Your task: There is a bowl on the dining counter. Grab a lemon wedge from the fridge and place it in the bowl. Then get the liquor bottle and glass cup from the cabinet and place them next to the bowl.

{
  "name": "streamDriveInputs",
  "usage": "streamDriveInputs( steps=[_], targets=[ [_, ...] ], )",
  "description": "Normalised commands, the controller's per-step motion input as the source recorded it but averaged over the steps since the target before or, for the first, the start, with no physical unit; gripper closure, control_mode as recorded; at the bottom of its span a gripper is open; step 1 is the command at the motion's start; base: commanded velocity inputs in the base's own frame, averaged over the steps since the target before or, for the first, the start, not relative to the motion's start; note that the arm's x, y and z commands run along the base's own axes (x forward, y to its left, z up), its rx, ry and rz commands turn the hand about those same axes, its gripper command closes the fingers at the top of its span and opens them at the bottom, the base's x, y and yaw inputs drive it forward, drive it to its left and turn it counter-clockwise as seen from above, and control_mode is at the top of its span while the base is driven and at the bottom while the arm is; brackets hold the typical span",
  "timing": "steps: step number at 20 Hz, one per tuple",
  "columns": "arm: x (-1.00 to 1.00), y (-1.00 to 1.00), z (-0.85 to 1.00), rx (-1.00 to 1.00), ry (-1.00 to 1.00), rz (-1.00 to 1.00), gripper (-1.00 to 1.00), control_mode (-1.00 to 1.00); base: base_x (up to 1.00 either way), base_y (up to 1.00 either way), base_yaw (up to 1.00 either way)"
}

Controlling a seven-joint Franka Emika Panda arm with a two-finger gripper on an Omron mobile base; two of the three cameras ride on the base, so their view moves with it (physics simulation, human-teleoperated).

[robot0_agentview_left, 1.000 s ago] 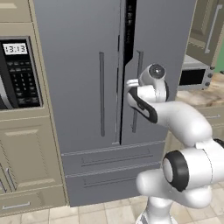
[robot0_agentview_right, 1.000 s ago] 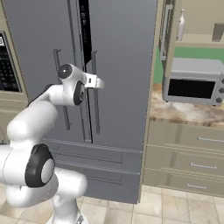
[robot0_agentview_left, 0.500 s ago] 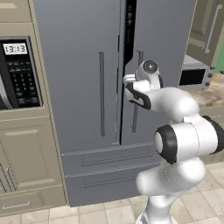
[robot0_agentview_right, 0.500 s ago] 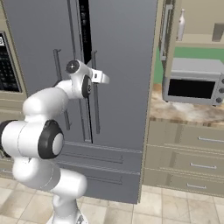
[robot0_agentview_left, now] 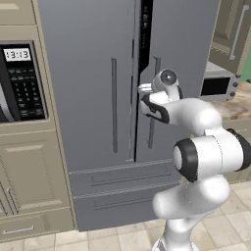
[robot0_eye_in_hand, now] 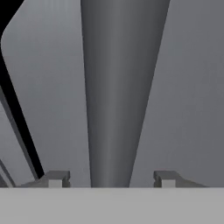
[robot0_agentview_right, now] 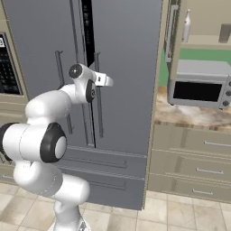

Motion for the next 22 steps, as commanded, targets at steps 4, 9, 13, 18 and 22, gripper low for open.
streamDriveInputs(
  steps=[4, 9, 13, 18, 22],
  targets=[
    [-0.06, -0.29, 0.0, 0.0, -0.11, -0.02, 1.0, -1.0, 0.0, 0.0, 0.0],
    [-0.53, -0.64, 0.03, 0.0, -0.17, -0.12, 1.0, -1.0, 0.0, 0.0, 0.0],
    [-0.94, -0.84, 0.12, 0.0, -0.1, -0.17, 1.0, -1.0, 0.0, 0.0, 0.0],
    [-1.0, -0.99, 0.22, 0.0, 0.0, -0.14, 1.0, -1.0, 0.0, 0.0, 0.0],
    [-1.0, -1.0, 0.23, 0.0, 0.0, -0.15, 1.0, -1.0, 0.0, 0.0, 0.0]
  ],
)
